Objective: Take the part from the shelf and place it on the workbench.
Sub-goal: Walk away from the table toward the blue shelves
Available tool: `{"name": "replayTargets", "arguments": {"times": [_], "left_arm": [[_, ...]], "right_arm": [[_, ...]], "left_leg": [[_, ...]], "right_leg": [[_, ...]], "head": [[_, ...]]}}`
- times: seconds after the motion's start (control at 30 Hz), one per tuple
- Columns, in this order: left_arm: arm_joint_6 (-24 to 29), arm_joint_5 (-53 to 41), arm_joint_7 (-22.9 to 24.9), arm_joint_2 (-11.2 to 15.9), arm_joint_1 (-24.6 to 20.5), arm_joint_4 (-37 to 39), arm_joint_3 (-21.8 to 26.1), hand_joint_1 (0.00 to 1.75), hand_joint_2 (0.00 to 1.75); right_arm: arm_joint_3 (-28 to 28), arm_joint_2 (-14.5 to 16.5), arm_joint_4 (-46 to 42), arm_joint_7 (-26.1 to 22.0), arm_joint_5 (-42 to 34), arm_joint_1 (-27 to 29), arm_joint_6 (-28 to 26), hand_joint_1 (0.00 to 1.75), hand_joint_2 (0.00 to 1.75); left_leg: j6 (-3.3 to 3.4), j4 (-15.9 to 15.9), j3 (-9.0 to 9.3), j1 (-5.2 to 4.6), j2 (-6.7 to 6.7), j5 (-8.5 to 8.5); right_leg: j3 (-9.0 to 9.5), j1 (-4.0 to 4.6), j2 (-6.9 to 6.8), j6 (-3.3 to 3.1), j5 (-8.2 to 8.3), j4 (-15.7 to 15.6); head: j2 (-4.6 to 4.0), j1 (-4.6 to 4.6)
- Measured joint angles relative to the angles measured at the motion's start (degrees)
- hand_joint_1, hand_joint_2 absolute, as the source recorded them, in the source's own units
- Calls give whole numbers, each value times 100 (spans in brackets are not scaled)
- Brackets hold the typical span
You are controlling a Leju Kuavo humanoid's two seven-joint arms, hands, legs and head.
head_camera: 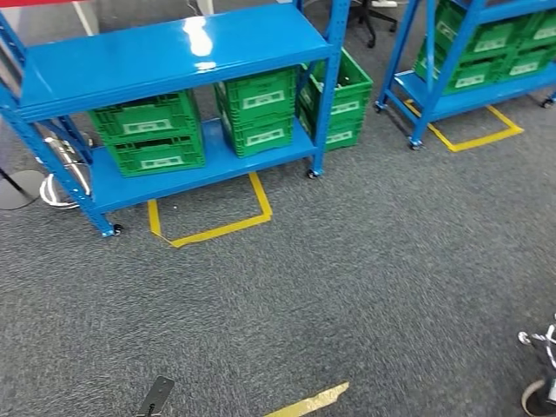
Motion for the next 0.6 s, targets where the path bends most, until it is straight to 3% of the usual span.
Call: {"name": "replayTargets", "arguments": {"times": [0.03, 0.1, 0.17, 0.23, 0.3, 0.33, 0.37, 0.4, 0.47, 0.53, 0.6], "left_arm": [[-1, 0, 1, -3, -8, 1, 0, 0, 0], [-5, 0, 2, -10, -11, 3, 0, 0, 0], [-8, 0, 2, -5, 6, 3, 1, 0, 0], [-6, 0, 2, -1, 9, 3, 1, 0, 0], [-4, 0, 2, 0, -5, 3, 1, 0, 0], [-4, 0, 2, 0, -8, 3, 1, 0, 0], [-5, 0, 3, 1, -2, 3, 1, 0, 0], [-5, 1, 4, 2, 5, 3, 1, 0, 0], [-5, 2, 6, 4, 14, 3, 3, 0, 0], [-4, 3, 3, 4, 4, 3, 4, 0, 0], [-5, 7, -11, 1, -6, 3, 3, 0, 0]], "right_arm": [[-3, -1, 2, 2, 7, 5, -2, 0, 0], [-13, -7, 8, 6, 21, 7, -5, 0, 0], [-18, -13, 7, 6, 29, -7, -7, 0, 0], [-17, -13, 5, 3, 30, -16, -7, 0, 0], [-18, -13, 5, 1, 33, -9, -7, 0, 0], [-18, -13, 5, 1, 34, -5, -7, 0, 0], [-18, -13, 6, 1, 35, -4, -7, 0, 0], [-17, -13, 7, 2, 37, -5, -7, 0, 0], [-17, -13, 7, 3, 40, -6, -5, 0, 0], [-17, -13, 7, 4, 45, -7, -3, 0, 0], [-19, -13, 7, 5, 46, -11, 4, 0, 0]], "left_leg": [[-16, 12, 11, 3, -64, -22], [-76, 22, -18, 37, -182, -30], [-145, 18, -33, 64, -278, -33], [-214, 211, -104, 45, -117, -170], [-291, 823, -388, 53, 184, -485], [-326, 1187, -570, 77, 269, -632], [-354, 1439, -700, 102, 310, -697], [-375, 1511, -745, 125, 334, -658], [-394, 1031, -519, 151, 402, -311], [-359, 284, -152, 125, 654, -10], [-278, -39, -12, 80, 787, 49]], "right_leg": [[113, 2, 114, -27, 136, -276], [218, 18, 244, -57, 170, -465], [266, 22, 138, -81, 182, -536], [354, -9, -9, -128, 186, -621], [428, -18, -178, -167, 162, -659], [449, -18, -262, -176, 146, -659], [465, -19, -338, -177, 130, -659], [482, -23, -409, -172, 115, -658], [526, -34, -538, -142, 84, -658], [573, -17, -654, -83, 41, -650], [603, 11, -756, -16, 9, -655]], "head": [[1, -13], [1, -27], [2, -27], [1, -50], [1, -75], [1, -80], [1, -81], [0, -81], [0, -82], [0, -88], [0, -91]]}}
